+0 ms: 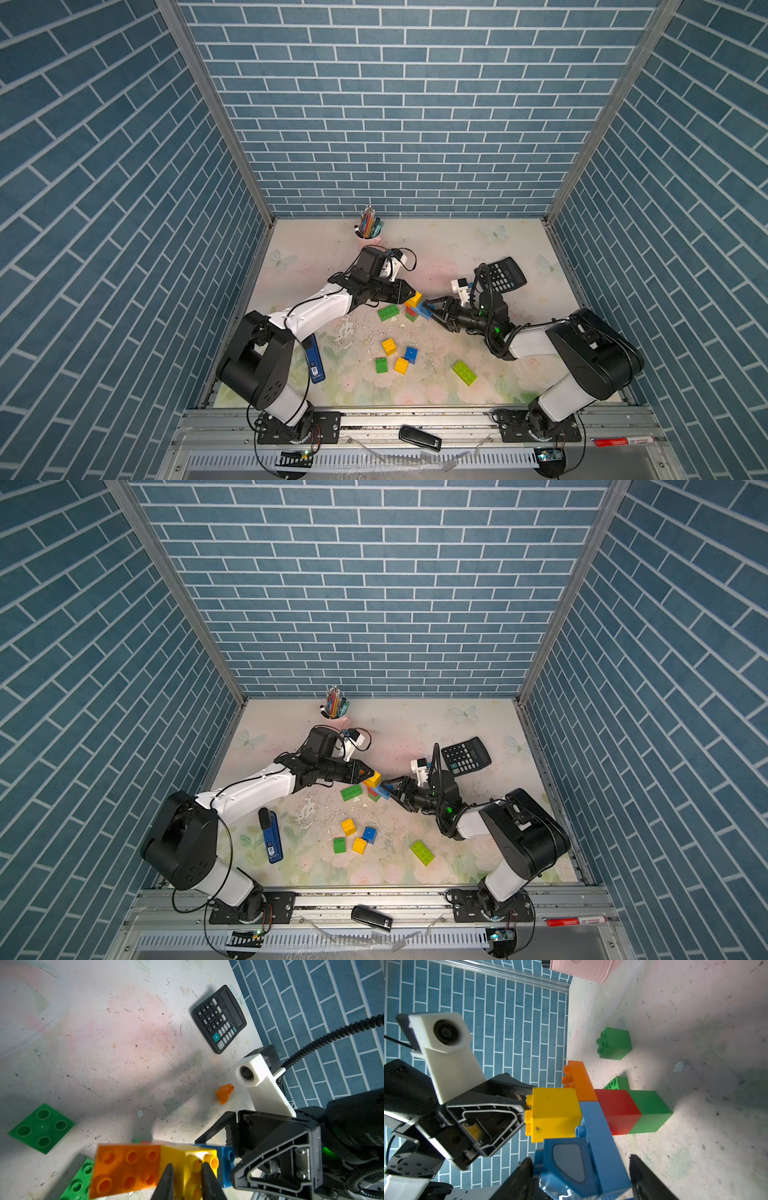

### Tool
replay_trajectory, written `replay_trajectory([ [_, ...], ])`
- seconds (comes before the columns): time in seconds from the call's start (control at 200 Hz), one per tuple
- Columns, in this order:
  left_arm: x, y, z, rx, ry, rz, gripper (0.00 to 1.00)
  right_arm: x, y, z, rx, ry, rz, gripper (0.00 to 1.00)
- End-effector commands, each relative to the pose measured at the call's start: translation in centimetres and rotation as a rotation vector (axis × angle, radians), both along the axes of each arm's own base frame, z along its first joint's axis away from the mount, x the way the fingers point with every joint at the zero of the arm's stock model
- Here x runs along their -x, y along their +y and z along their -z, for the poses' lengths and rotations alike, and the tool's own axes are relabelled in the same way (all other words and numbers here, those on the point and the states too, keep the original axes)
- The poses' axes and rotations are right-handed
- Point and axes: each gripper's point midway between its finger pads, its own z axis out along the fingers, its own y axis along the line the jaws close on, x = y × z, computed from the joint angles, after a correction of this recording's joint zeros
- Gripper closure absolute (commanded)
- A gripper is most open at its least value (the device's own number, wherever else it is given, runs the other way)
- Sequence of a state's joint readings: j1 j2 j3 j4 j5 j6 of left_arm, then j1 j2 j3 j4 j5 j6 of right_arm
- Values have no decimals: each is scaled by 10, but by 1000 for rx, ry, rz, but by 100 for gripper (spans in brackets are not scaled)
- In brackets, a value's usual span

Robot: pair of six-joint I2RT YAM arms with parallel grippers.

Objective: Assemble a fork with lego
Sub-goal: Assemble the lego brick with the lego brick.

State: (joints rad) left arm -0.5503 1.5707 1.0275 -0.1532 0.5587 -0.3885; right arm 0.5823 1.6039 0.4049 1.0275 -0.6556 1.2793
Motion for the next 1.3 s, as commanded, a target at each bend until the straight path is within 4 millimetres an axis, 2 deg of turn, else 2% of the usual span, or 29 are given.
replay_trajectory([
  [0.0,13,18,32,-103,94,-29,75,-2,3,-2,-15,5,-4,31],
  [0.75,15,18,34,-103,101,-24,76,-3,1,8,16,34,19,43],
  [0.795,14,18,33,-103,100,-26,76,-3,1,7,18,31,17,37],
  [0.83,15,18,33,-103,102,-25,76,-4,1,6,26,21,15,27],
  [0.875,14,18,33,-104,100,-27,76,-4,0,4,38,6,10,20],
  [0.905,15,18,33,-104,100,-26,76,-4,0,2,54,-11,8,10],
  [0.97,14,18,32,-103,98,-26,76,-5,-4,-2,96,-48,13,4],
  [1.11,14,18,32,-104,97,-26,76,-9,-32,1,313,-121,79,1],
  [1.235,14,18,31,-106,97,-22,76,-8,-77,-1,584,-203,169,2],
  [1.295,13,18,31,-107,95,-22,76,-8,-101,-6,730,-234,207,6],
])
